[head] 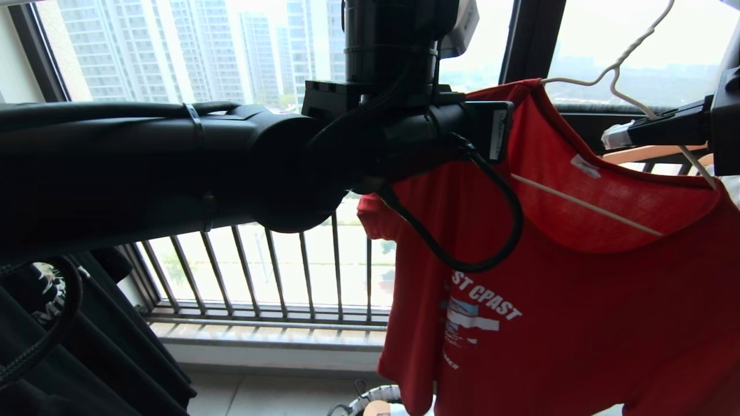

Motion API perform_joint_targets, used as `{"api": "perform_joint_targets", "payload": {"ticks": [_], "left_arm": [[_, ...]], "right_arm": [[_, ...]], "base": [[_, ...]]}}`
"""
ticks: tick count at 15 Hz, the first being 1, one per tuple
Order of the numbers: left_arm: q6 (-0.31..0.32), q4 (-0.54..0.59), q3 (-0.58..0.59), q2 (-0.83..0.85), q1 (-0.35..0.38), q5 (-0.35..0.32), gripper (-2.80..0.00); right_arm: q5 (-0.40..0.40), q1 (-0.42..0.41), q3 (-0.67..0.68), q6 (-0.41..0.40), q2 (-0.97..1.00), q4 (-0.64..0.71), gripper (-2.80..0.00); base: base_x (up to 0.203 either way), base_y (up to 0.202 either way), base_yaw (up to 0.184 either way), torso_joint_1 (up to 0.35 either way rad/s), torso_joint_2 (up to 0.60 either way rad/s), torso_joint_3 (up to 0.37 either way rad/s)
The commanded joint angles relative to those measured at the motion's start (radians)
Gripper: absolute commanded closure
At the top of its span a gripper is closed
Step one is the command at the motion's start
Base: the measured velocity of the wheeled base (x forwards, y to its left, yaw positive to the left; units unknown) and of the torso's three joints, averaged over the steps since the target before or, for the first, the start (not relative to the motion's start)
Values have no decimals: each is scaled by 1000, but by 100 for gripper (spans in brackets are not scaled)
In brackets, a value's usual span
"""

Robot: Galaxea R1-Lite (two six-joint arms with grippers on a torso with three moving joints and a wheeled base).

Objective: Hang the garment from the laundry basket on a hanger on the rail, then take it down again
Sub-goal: Take the clothes off the clothes rack

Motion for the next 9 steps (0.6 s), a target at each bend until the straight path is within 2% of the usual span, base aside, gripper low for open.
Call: {"api": "perform_joint_targets", "payload": {"ticks": [1, 9], "left_arm": [[-1, -2, -21, 23, 5, 1, 0], [-6, -3, -35, -15, 37, 39, 0]], "right_arm": [[4, 1, 0, -3, -5, 3, 0], [1, -1, 4, -3, -2, 3, 0]], "base": [[0, 0, 0, 0, 0, 0], [0, 0, 0, 0, 0, 0]]}}
